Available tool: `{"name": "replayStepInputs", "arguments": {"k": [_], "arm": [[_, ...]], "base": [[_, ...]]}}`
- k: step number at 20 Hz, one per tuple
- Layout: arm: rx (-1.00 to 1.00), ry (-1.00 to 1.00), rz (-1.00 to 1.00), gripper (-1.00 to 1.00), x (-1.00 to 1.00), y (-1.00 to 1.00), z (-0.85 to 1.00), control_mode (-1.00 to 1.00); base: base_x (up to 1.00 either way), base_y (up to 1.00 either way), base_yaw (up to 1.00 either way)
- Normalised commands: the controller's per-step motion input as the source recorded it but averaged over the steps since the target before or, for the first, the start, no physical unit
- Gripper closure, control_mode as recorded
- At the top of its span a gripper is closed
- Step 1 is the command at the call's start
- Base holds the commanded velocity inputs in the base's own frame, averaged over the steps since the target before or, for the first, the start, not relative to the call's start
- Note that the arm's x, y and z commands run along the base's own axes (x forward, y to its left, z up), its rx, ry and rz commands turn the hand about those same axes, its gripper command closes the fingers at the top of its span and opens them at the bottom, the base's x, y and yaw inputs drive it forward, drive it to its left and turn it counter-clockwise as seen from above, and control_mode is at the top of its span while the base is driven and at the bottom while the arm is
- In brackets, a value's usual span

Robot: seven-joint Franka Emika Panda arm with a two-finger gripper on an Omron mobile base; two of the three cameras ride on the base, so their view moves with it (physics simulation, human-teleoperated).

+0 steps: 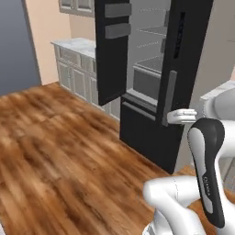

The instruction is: Take the cheese, steak, and lemon wedge from the fridge and place them on the plate on the dining counter to create an appetizer plate.

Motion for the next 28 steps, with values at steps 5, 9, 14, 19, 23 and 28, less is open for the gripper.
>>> {"name": "replayStepInputs", "arguments": {"k": [5,9,14,19,23,28], "arm": [[0.00,0.00,0.00,-1.00,0.00,0.00,0.00,1.00],[0.00,0.00,0.00,-1.00,0.00,0.00,0.00,1.00],[0.00,0.00,0.00,-1.00,0.00,0.00,0.00,1.00],[0.00,0.00,0.00,-1.00,0.00,0.00,0.00,1.00],[0.00,0.00,0.00,-1.00,0.00,0.00,0.00,1.00],[0.00,0.00,0.00,-1.00,0.00,0.00,0.00,1.00]], "base": [[0.98,0.73,-0.45],[0.76,0.76,-0.46],[0.74,0.73,-0.49],[0.58,0.44,-0.49],[0.42,0.21,-0.49],[0.42,0.44,-0.44]]}}
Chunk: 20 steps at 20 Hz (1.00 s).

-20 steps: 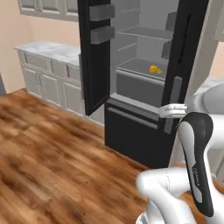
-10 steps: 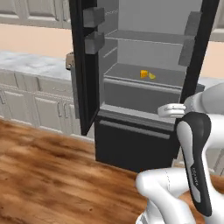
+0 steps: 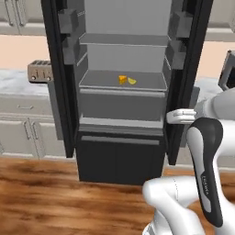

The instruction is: Take the cheese, steak, and lemon wedge from the fridge and place them on the plate on the dining counter to create an appetizer plate.

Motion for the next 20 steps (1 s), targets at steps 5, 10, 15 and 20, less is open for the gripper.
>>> {"name": "replayStepInputs", "arguments": {"k": [5,10,15,20], "arm": [[0.00,0.00,0.00,-1.00,0.00,0.00,0.00,1.00],[0.00,0.00,0.00,-1.00,0.00,0.00,0.00,1.00],[0.00,0.00,0.00,-1.00,0.00,0.00,0.00,1.00],[0.00,0.00,0.00,-1.00,0.00,0.00,0.00,1.00]], "base": [[0.48,0.72,-0.41],[0.53,0.87,-0.34],[0.37,-0.18,-0.17],[0.57,-0.25,-0.01]]}}
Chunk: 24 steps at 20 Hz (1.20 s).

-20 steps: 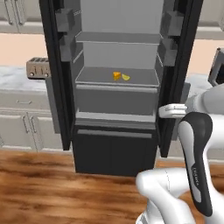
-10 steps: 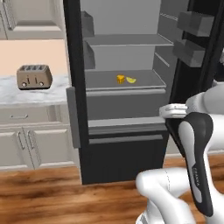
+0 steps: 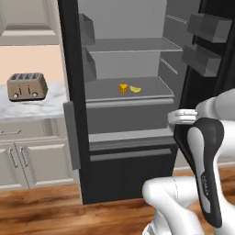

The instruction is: Take the cheese, steak, and lemon wedge from the fridge and place them on the plate on the dining counter to create an appetizer plate.

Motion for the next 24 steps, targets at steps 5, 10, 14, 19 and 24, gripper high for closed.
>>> {"name": "replayStepInputs", "arguments": {"k": [5,10,14,19,24], "arm": [[0.00,0.00,0.00,-1.00,0.00,0.00,0.00,1.00],[0.00,0.00,0.00,-1.00,0.00,0.00,0.00,1.00],[0.00,0.00,0.00,-1.00,0.00,0.00,0.00,1.00],[0.00,0.00,0.00,-1.00,0.00,0.00,0.00,1.00],[-0.02,-0.05,0.00,-1.00,0.10,0.00,-0.03,-1.00]], "base": [[0.78,-0.05,0.00],[0.70,-0.10,0.00],[0.43,-0.01,0.00],[0.02,0.00,0.00],[0.00,0.00,0.00]]}}
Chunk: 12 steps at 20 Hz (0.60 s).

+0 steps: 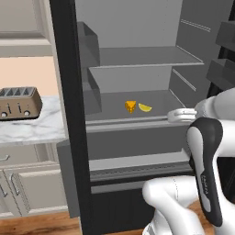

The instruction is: Take the cheese, steak, and lemon wedge from the fridge and place them on the plate on the dining counter to create an appetizer plate.

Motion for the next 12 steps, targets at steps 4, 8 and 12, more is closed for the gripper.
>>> {"name": "replayStepInputs", "arguments": {"k": [4,8,12], "arm": [[-0.02,0.00,0.00,-1.00,0.50,0.00,-0.11,-1.00],[-0.12,0.10,0.00,-1.00,0.61,-0.14,-0.29,-1.00],[-0.11,0.15,0.00,-1.00,0.66,-0.07,-0.40,-1.00]], "base": [[0.00,0.00,0.00],[0.00,0.00,0.00],[0.00,0.00,0.00]]}}
